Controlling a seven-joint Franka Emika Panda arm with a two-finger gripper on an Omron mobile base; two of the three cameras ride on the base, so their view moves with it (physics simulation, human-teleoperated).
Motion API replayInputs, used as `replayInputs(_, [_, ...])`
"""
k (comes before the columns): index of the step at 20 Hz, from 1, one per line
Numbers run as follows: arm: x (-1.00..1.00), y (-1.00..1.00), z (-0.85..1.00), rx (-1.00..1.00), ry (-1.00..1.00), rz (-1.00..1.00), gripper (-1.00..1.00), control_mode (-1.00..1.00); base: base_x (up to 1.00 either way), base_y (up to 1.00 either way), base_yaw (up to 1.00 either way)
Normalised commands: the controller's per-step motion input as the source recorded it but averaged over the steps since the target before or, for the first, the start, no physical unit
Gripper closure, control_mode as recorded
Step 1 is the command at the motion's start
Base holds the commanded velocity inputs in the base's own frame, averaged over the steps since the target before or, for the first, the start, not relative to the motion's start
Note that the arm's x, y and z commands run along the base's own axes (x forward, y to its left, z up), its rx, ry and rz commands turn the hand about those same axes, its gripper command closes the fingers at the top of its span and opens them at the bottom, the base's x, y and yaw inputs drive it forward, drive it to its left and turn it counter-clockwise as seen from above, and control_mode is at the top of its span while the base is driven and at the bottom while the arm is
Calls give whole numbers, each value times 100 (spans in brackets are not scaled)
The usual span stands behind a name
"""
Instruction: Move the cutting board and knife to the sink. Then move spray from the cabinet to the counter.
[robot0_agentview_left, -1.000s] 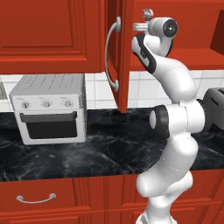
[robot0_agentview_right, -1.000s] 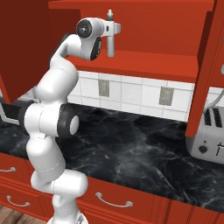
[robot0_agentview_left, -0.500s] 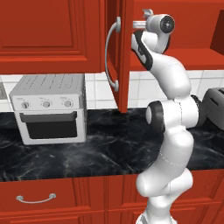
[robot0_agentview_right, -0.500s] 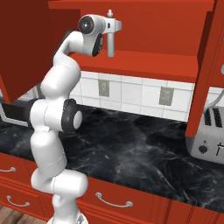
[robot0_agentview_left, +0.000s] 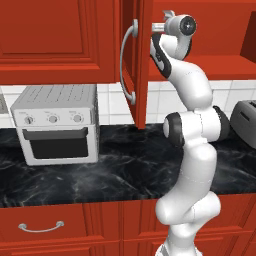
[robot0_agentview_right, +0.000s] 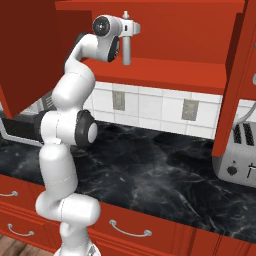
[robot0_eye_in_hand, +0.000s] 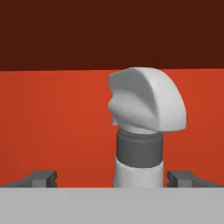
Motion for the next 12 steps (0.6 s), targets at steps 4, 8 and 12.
replayInputs(4, [14, 0, 0, 0, 4, 0, -100, -100, 0, 0, 0])
replayInputs(8, [12, 0, 0, 0, 4, 0, -100, -100, 0, 0, 0])
replayInputs(12, [2, 0, 0, 0, 1, 0, -100, -100, 0, 0, 0])
